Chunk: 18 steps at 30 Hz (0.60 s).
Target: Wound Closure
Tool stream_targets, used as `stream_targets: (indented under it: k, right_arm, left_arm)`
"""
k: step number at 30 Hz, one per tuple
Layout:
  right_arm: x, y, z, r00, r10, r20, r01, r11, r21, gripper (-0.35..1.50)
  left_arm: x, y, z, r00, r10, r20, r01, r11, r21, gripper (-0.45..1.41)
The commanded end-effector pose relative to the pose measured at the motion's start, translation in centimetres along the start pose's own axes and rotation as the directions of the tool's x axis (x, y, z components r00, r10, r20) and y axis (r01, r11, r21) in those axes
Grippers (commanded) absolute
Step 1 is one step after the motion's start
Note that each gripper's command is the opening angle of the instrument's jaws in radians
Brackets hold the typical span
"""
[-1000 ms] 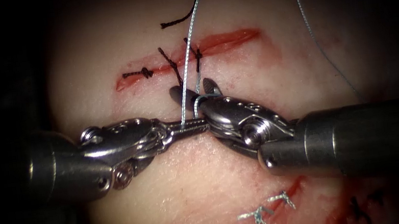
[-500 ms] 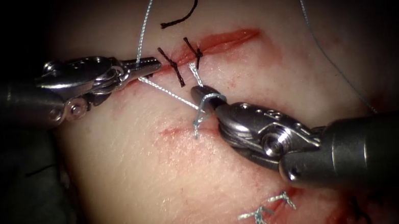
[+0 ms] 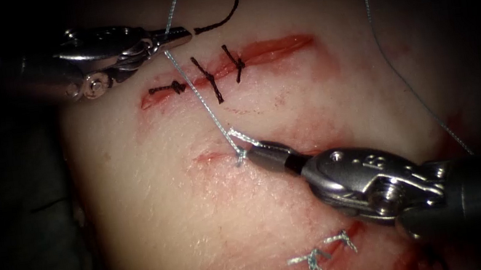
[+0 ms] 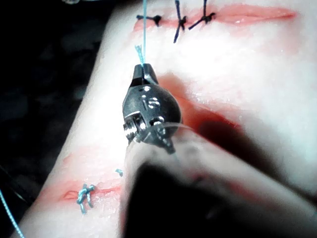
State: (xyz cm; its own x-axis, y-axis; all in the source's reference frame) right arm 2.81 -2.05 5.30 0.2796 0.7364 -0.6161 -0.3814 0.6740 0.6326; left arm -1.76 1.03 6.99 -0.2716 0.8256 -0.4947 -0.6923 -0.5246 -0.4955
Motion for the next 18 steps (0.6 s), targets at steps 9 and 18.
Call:
stream_targets:
  k: [9,18]
  right_arm:
    - [-0.28,0.00,0.22,0.971,-0.238,0.030,0.211,0.908,0.361,-0.35]
    - [-0.38,-0.34,0.42,0.948,-0.318,0.013,0.281,0.855,0.436,-0.35]
  left_arm:
    - [0.19,-0.17,0.26,0.983,0.182,-0.004,-0.181,0.979,0.089,-0.45]
    - [0.46,-0.51,0.45,0.853,0.509,0.116,-0.520,0.808,0.277,-0.45]
